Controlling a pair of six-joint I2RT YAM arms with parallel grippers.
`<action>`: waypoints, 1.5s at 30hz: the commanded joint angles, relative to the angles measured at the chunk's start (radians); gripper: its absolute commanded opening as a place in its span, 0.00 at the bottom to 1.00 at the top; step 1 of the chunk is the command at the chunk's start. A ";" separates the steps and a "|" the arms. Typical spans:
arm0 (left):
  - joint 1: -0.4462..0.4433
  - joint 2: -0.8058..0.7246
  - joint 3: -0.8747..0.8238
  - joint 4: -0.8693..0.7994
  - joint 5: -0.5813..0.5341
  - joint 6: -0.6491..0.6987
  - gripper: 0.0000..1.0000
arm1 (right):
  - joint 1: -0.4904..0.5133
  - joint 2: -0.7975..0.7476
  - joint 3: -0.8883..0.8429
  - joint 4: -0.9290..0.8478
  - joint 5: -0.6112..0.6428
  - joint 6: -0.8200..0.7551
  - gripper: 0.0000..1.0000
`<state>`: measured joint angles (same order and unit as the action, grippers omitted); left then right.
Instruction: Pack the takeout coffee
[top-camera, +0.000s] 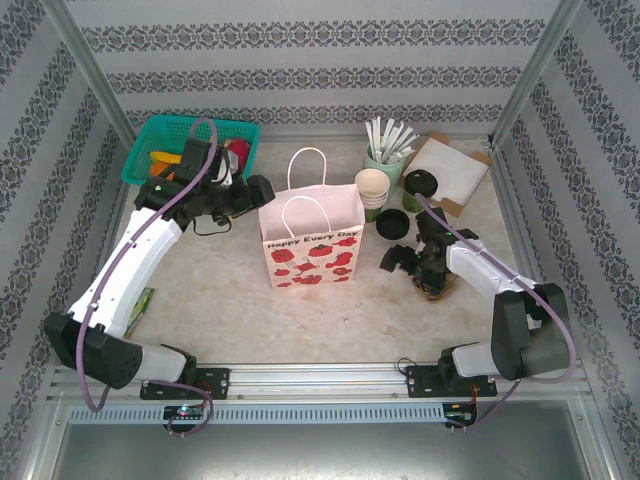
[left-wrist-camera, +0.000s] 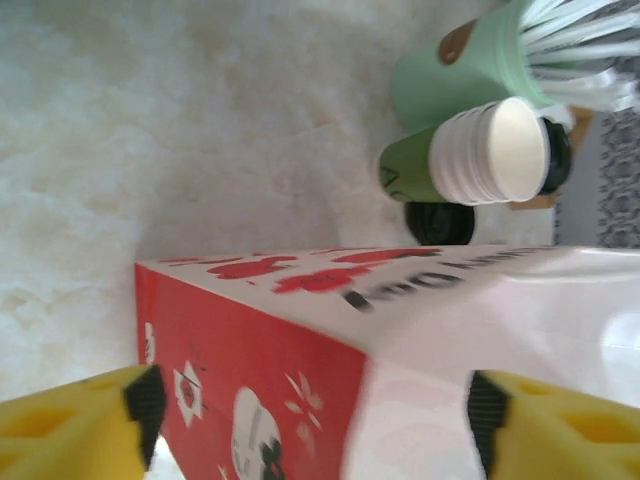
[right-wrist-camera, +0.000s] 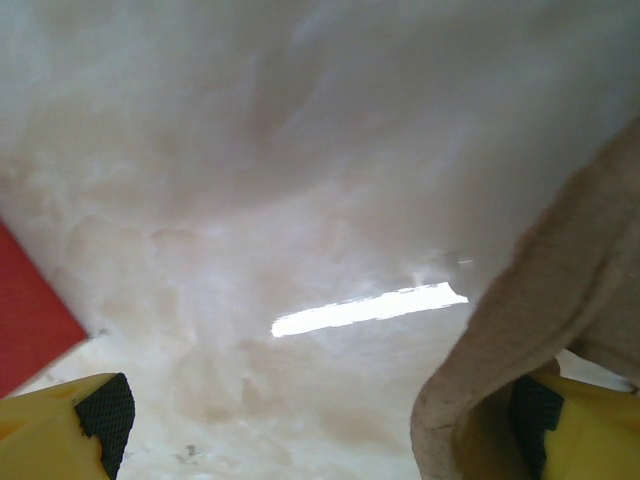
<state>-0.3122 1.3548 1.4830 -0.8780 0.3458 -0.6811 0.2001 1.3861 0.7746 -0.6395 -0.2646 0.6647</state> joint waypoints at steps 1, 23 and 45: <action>0.003 -0.041 -0.022 0.076 0.025 0.044 0.97 | 0.091 0.011 0.021 0.060 -0.014 0.143 0.98; 0.003 -0.102 -0.084 0.240 -0.059 0.157 1.00 | 0.063 -0.025 0.134 -0.287 0.289 -0.167 0.80; 0.005 -0.136 -0.102 0.228 -0.148 0.164 1.00 | 0.062 0.090 0.109 -0.189 0.279 -0.267 0.38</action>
<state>-0.3122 1.2350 1.3857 -0.6643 0.2199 -0.5465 0.2493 1.4574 0.8917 -0.8425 -0.0074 0.4118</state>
